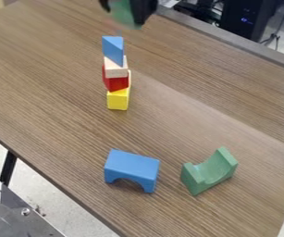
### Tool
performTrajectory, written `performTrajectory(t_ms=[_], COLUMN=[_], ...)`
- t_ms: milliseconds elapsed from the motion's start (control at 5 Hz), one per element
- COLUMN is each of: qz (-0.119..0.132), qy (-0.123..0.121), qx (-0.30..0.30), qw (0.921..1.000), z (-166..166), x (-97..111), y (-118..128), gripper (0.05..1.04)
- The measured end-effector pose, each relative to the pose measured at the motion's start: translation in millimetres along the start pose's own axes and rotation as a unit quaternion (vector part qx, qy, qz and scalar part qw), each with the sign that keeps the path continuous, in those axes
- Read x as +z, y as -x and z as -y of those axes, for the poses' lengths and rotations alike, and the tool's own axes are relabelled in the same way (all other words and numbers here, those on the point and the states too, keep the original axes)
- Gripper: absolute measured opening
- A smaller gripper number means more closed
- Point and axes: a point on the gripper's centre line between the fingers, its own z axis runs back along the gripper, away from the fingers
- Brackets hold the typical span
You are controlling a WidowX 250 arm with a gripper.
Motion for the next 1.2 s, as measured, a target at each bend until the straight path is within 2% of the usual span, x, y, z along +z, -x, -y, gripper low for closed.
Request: performTrajectory(t_ms=[200,400,600,800,1000,1200], qz=[-0.006,-0.026,-0.057,-0.087,-0.124,-0.143], qy=[0.004,0.018,0.035,0.040,0.041,0.030], qx=[0.021,0.044,0.075,0.085,0.089,0.098], qw=[0.9997,0.9985,0.9949,0.9918,0.9874,0.9844], z=[-16,-28,-39,-45,-47,-50], x=[1,-8,-20,-29,-39,-42], y=[-14,-25,-27,-26,-20,-20], gripper=[0.584,0.584,0.584,0.584,0.584,0.584])
